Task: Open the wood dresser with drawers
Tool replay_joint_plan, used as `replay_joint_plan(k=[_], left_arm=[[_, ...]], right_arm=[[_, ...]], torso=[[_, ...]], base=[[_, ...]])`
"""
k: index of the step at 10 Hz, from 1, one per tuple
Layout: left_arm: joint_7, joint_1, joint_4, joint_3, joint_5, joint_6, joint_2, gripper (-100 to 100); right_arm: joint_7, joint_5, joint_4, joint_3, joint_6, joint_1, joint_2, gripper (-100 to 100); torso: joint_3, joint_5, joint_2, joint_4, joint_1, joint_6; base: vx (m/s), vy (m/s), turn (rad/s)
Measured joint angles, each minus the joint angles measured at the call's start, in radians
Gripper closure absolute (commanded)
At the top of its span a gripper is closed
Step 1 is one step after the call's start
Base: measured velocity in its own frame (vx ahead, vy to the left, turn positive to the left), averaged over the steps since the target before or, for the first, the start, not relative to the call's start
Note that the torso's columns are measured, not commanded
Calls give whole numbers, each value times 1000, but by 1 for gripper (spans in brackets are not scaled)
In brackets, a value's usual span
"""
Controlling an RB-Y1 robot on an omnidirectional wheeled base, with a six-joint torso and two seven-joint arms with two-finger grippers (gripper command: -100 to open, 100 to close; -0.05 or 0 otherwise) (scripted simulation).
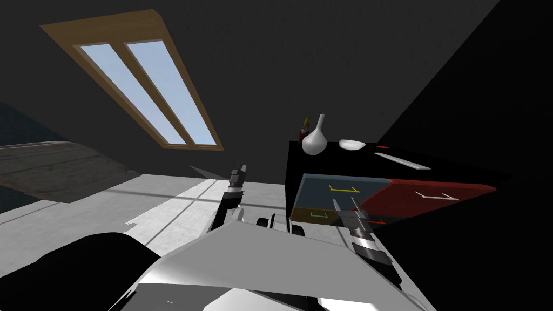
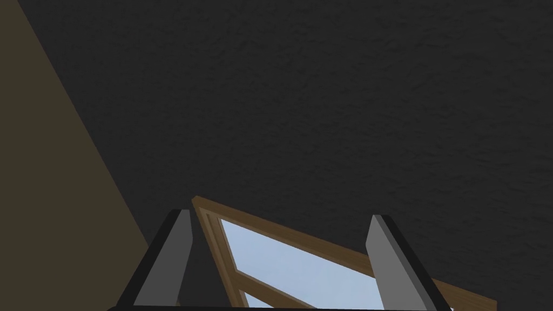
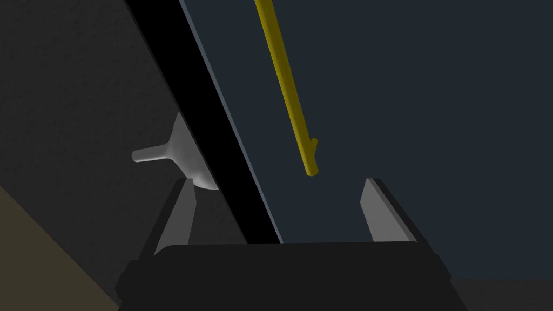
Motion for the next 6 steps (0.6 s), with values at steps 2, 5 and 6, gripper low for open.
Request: replay_joint_plan(k=[2,5,6], left_arm=[[0,0,0,0,0,0,0,0],[0,0,0,0,0,0,0,0],[0,0,0,0,0,0,0,0]], right_arm=[[56,6,17,-4,-3,-2,-5,-100],[130,14,31,-6,-7,2,-8,-100],[154,16,38,-8,-9,3,-10,-100]], torso=[[0,0,0,0,0,0],[0,0,0,0,0,0],[0,0,-1,0,0,0]], base=[[25,-21,55],[25,-19,51],[32,-29,66]])
